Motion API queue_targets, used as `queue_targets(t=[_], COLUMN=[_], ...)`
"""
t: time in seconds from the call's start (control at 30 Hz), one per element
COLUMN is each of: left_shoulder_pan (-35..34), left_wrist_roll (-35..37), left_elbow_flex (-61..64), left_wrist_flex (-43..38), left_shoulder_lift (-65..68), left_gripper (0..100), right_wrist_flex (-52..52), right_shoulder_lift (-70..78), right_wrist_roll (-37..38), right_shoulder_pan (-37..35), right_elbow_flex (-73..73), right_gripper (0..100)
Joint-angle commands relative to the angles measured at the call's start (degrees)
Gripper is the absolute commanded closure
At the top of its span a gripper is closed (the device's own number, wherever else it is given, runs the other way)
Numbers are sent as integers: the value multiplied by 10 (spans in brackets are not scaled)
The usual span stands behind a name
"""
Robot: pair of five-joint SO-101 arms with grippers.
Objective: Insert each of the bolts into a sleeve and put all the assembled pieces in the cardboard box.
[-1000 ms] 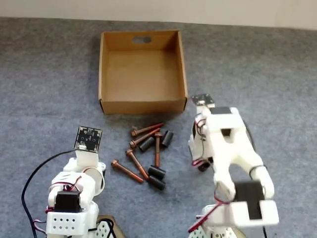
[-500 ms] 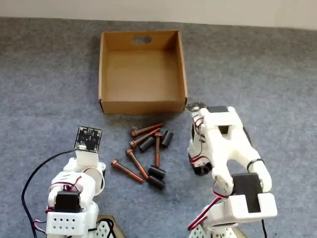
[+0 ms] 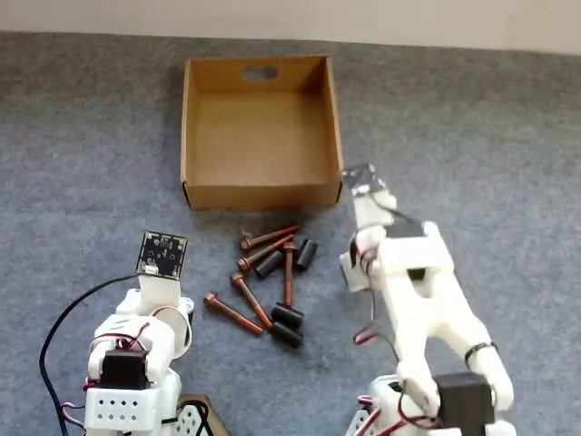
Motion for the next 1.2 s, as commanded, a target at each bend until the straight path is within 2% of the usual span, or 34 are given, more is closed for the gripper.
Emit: queue_targets(t=[0.0,0.13,0.2,0.37,0.5,0.67,1.0,1.13,1.17], left_shoulder_pan=[7,7,7,7,7,7,7,7,7], left_wrist_roll=[4,4,4,4,4,4,4,4,4], left_elbow_flex=[9,9,9,9,9,9,9,9,9], left_wrist_flex=[1,1,1,1,1,1,1,1,1], left_shoulder_lift=[-2,-2,-2,-2,-2,-2,-2,-2,-2], left_gripper=[993,993,993,993,993,993,993,993,993], right_wrist_flex=[-80,15,56,120,123,107,94,96,98], right_shoulder_lift=[-37,-39,-40,-40,-39,-36,104,119,106], right_wrist_roll=[-9,-8,-8,-8,-4,105,109,106,105], right_shoulder_pan=[-10,-15,-15,-15,-16,-33,-31,-30,-31], right_elbow_flex=[69,64,51,7,-7,0,-38,-64,-65], right_gripper=[976,813,787,816,816,817,825,998,991])
